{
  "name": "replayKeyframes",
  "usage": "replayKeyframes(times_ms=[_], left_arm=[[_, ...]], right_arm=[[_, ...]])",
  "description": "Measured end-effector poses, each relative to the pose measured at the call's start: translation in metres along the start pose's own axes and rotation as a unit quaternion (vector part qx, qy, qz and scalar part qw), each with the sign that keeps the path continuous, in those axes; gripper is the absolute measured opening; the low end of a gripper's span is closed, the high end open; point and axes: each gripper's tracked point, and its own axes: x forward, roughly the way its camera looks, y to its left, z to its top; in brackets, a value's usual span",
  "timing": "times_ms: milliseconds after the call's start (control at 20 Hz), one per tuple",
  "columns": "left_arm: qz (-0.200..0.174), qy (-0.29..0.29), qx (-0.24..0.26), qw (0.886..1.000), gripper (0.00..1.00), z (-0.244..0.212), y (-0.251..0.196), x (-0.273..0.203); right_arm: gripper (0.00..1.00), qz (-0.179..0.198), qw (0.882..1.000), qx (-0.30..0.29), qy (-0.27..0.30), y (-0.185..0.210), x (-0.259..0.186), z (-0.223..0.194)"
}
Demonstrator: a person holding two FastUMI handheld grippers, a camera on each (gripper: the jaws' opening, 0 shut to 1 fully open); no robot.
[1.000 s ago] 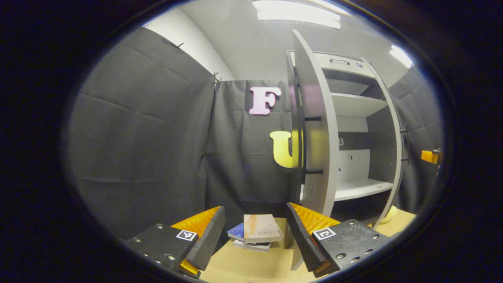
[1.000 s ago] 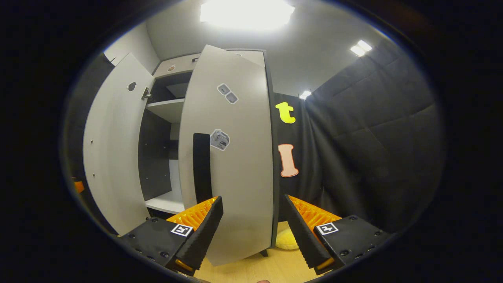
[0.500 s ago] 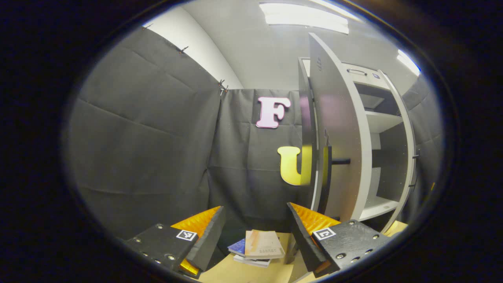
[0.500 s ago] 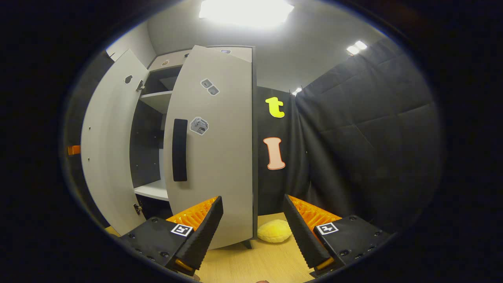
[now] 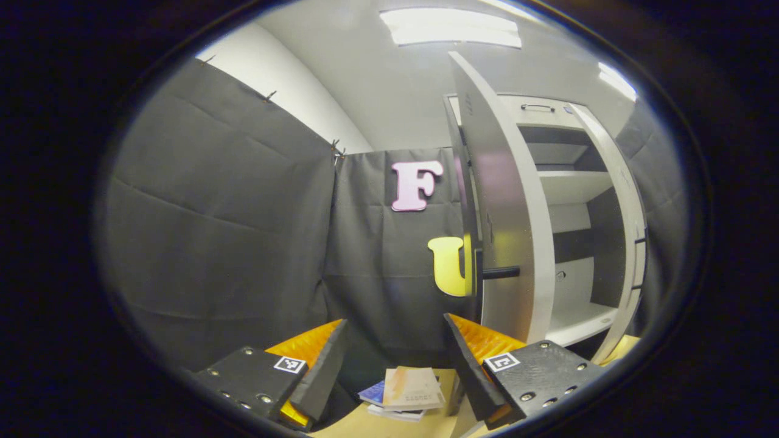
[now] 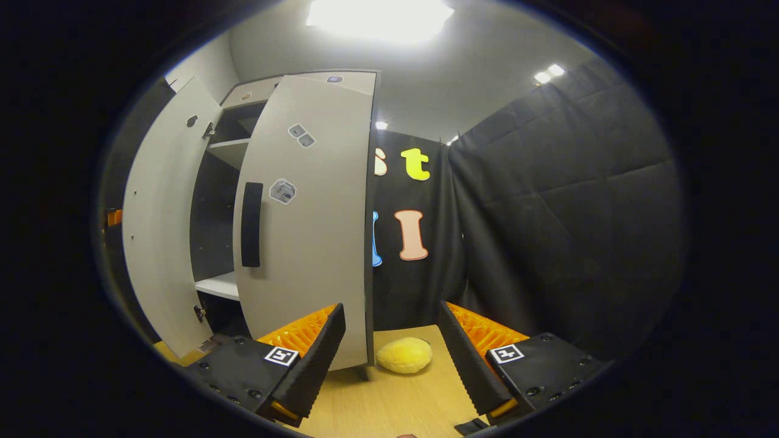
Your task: Grasp the bottle in the cabinet with the left hand and place it on the coaster, then close the right door with the right hand and the left door with the left hand.
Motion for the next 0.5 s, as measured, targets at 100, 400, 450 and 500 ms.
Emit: replayKeyframes(times_ms=[100,400,450,500], left_arm=[[0.006,0.002,0.006,1.0,0.97,0.001,-0.004,-0.002],[0.003,0.001,0.006,1.0,0.9,0.003,-0.023,-0.015],[-0.002,0.0,0.004,1.0,0.87,0.004,-0.029,-0.017],[-0.007,-0.001,0.002,1.0,0.84,0.005,-0.036,-0.019]], right_arm=[[0.98,0.0,1.0,0.002,0.001,-0.007,-0.001,0.0],[0.98,0.003,1.0,-0.001,0.0,-0.026,-0.004,0.0],[0.98,0.004,1.0,-0.001,0.001,-0.028,-0.004,-0.002],[0.98,0.005,1.0,0.0,0.002,-0.029,-0.005,-0.002]])
